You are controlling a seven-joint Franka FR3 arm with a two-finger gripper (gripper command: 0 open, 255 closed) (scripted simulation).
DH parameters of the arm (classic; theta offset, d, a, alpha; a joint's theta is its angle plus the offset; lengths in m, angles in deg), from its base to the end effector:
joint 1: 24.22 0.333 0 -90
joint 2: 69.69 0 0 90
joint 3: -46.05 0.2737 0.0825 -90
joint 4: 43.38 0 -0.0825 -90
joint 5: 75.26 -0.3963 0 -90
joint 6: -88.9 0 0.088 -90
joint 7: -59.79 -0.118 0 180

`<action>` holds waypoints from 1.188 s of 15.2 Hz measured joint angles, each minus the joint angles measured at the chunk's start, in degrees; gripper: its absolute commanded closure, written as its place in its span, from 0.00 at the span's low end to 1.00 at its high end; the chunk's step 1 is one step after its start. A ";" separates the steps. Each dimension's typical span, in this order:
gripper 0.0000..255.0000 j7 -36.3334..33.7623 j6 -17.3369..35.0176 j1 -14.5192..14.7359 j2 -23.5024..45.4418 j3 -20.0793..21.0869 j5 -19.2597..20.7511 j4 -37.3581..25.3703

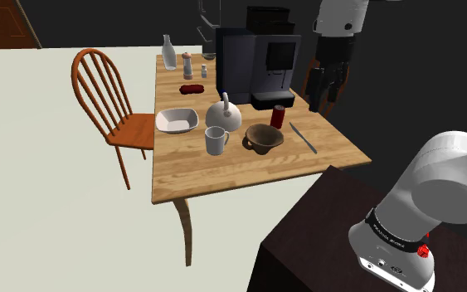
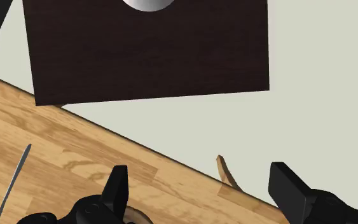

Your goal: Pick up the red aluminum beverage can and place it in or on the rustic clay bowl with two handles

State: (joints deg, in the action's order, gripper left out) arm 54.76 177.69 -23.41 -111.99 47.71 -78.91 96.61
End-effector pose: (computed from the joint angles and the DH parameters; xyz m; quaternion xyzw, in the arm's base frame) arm 0.3487 0.0231 0.4895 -0.9963 0.0286 0.0788 0.0173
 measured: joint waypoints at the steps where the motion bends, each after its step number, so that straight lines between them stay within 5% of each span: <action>1: 0.00 0.00 0.00 0.00 0.00 0.00 0.00 0.00; 18: 0.00 11.42 24.16 -5.65 26.02 -9.87 6.72 -4.32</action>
State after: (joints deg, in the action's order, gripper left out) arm 66.18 201.85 -29.07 -85.98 37.84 -72.19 92.29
